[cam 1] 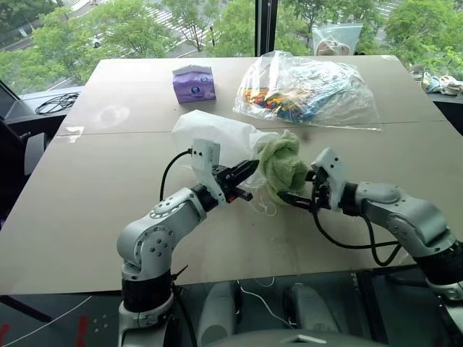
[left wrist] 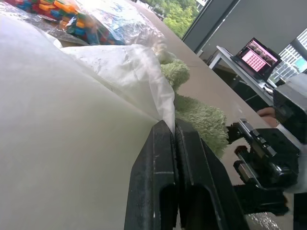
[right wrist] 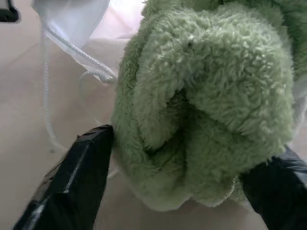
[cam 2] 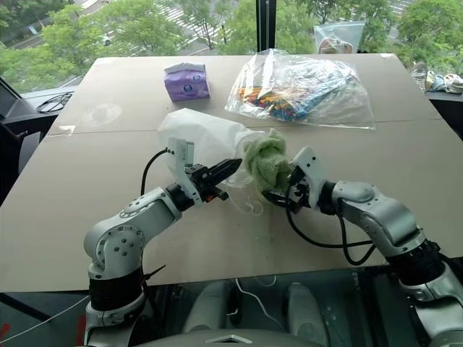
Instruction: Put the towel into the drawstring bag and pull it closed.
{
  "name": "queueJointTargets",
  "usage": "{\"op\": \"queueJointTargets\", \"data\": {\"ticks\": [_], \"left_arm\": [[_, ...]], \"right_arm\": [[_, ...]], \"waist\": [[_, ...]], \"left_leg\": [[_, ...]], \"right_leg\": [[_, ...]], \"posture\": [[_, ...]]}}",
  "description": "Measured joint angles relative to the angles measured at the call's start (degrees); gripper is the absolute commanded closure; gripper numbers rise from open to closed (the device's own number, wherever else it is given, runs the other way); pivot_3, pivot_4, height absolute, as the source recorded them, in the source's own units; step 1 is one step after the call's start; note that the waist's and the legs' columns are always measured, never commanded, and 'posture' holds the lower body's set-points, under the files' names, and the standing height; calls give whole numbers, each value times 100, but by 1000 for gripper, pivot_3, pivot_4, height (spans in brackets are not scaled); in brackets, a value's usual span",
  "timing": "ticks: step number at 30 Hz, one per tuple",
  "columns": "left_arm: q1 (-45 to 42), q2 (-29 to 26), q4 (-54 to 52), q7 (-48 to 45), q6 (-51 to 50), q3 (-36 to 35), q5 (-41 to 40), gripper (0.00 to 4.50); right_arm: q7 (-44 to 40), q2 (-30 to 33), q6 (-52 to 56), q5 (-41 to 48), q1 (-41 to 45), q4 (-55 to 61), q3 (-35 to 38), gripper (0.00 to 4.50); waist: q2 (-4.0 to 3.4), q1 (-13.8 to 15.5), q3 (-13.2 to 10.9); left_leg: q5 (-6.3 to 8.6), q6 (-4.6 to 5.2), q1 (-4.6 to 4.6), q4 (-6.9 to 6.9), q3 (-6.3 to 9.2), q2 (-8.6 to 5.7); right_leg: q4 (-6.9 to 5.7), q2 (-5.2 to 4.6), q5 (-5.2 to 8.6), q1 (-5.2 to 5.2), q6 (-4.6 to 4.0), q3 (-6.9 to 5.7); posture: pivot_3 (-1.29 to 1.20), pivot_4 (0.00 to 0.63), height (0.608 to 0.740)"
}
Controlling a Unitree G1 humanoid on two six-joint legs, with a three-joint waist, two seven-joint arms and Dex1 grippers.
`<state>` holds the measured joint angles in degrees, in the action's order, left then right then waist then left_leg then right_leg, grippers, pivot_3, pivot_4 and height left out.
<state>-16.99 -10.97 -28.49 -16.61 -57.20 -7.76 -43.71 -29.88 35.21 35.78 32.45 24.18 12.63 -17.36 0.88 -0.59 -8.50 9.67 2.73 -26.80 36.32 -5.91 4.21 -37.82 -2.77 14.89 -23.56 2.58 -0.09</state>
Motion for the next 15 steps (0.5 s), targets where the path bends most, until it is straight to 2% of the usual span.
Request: {"op": "queueJointTargets", "data": {"ticks": [3, 5, 10, 15], "left_arm": [[31, -39, 0, -65, 6, 105, -46, 4500], [49, -54, 0, -73, 6, 132, -94, 4500], [160, -250, -3, -204, 5, 197, -165, 4500], [147, -763, -142, -877, -111, 522, -576, 4500]], "right_arm": [[-86, -362, -188, -194, 54, -205, 60, 3403], [-154, -385, -271, -326, 99, -262, 73, 4365], [-452, -564, -466, -502, 139, -446, 299, 4473], [-1246, -688, -172, -25, 303, -423, 490, 4473]], "waist": [[3, 0, -2], [4, 3, -2], [5, -2, -3], [4, -7, -4]], "left_leg": [[0, 0, 0, 0, -1, 0], [0, 0, 0, 0, -1, 1], [0, -1, 1, 0, -2, 1], [0, -1, 2, 0, -3, 2]], "right_leg": [[-1, 0, -1, 0, 1, 0], [-1, -1, 0, 0, 0, -1], [-5, 0, 0, -1, 0, -1], [-5, -1, -1, 0, 0, -1]], "posture": [[0, 150, 740], [0, 150, 740], [0, 150, 740], [0, 150, 740]]}}
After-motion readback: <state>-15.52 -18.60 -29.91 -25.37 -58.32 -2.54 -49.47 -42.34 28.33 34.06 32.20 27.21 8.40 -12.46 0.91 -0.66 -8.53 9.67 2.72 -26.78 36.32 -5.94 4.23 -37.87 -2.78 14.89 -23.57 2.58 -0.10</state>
